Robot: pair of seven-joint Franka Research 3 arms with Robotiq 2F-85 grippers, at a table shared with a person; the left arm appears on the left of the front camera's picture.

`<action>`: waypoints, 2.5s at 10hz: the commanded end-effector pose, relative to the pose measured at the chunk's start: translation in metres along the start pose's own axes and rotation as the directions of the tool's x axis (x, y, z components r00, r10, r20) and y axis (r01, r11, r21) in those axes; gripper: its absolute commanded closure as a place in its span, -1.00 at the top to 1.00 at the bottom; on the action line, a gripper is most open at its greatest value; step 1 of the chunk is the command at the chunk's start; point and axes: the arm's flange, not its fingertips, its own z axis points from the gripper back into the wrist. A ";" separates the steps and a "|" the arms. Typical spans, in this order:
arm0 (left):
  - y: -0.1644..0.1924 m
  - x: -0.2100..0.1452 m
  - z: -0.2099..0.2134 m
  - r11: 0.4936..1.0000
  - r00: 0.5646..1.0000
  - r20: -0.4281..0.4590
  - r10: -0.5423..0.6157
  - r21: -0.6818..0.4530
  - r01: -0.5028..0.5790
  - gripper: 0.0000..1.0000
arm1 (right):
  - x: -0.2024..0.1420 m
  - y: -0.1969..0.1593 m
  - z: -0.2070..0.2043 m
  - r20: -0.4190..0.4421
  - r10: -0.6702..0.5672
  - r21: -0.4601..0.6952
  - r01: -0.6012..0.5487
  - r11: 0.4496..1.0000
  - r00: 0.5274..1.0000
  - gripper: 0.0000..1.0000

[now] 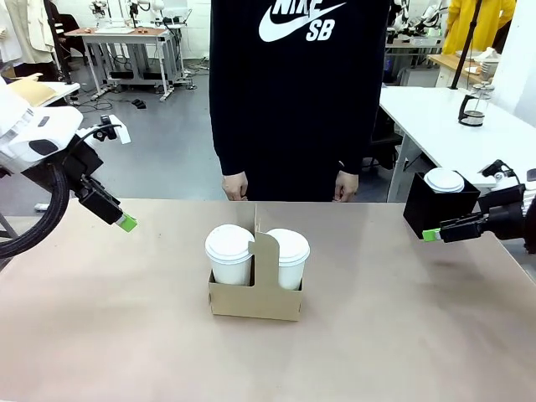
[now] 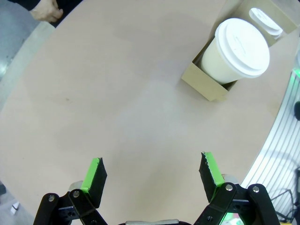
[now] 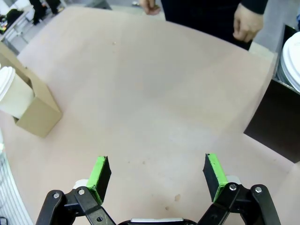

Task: Pour a drink into a cup and package it in a carrier.
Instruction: Insert the held 600 ml Paper Cup into the Cup Carrier.

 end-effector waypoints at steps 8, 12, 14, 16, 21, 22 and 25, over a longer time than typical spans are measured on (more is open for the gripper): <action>-0.001 0.001 0.000 1.000 1.000 0.011 0.011 0.004 -0.011 1.00 | 0.000 -0.001 0.001 0.001 -0.002 0.008 0.002 1.000 1.000 1.00; -0.001 0.001 0.000 1.000 1.000 0.011 0.011 0.004 -0.011 1.00 | 0.000 -0.001 0.001 0.001 -0.002 0.008 0.002 1.000 1.000 1.00; -0.001 0.001 0.000 1.000 1.000 0.011 0.011 0.004 -0.011 1.00 | 0.000 -0.001 0.001 0.001 -0.002 0.008 0.002 1.000 1.000 1.00; -0.001 0.001 0.000 1.000 1.000 0.011 0.011 0.004 -0.011 1.00 | 0.000 -0.001 0.001 0.001 -0.002 0.008 0.002 1.000 1.000 1.00; -0.001 0.001 0.000 1.000 1.000 0.011 0.011 0.004 -0.011 1.00 | 0.000 -0.001 0.001 0.001 -0.002 0.008 0.002 1.000 1.000 1.00; -0.001 0.001 0.000 1.000 1.000 0.011 0.011 0.004 -0.011 1.00 | 0.000 -0.001 0.001 0.001 -0.002 0.008 0.002 1.000 1.000 1.00; -0.001 0.001 0.000 1.000 1.000 0.011 0.011 0.004 -0.011 1.00 | 0.000 -0.001 0.001 0.001 -0.002 0.008 0.002 1.000 1.000 1.00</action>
